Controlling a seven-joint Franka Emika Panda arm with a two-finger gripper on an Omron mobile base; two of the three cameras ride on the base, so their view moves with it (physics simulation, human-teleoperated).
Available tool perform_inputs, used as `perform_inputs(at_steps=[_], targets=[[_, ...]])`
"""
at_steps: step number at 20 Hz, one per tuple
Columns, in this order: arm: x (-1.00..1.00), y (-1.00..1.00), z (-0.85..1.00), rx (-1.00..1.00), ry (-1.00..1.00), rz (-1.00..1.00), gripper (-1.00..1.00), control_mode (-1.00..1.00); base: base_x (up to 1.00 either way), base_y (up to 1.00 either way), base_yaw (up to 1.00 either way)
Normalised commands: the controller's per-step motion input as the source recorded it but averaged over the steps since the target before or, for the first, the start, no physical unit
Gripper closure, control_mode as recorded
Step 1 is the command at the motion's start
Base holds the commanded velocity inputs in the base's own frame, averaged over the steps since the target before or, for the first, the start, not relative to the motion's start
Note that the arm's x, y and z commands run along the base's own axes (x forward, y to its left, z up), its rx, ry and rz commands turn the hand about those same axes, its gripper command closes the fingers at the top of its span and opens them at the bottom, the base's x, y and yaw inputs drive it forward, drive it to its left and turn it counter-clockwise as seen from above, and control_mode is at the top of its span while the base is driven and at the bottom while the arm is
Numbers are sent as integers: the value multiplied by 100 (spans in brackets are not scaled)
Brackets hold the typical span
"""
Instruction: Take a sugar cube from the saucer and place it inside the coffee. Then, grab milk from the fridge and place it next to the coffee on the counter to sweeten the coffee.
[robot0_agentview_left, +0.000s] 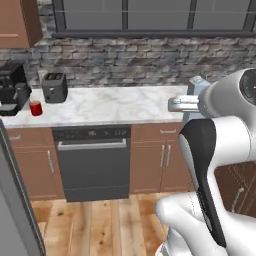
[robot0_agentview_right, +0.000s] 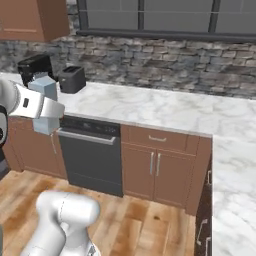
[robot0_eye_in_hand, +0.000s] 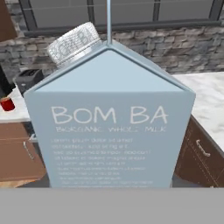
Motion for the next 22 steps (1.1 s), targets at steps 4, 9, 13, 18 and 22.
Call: perform_inputs(at_steps=[4,9,13,18,22], targets=[[0,0,0,0,0,0,100,100,100,0,-20],[0,0,0,0,0,0,100,100,100,7,-20],[0,0,0,0,0,0,100,100,85,62,-15],[0,0,0,0,0,0,100,100,36,100,-7],[0,0,0,0,0,0,100,100,13,100,-1]])
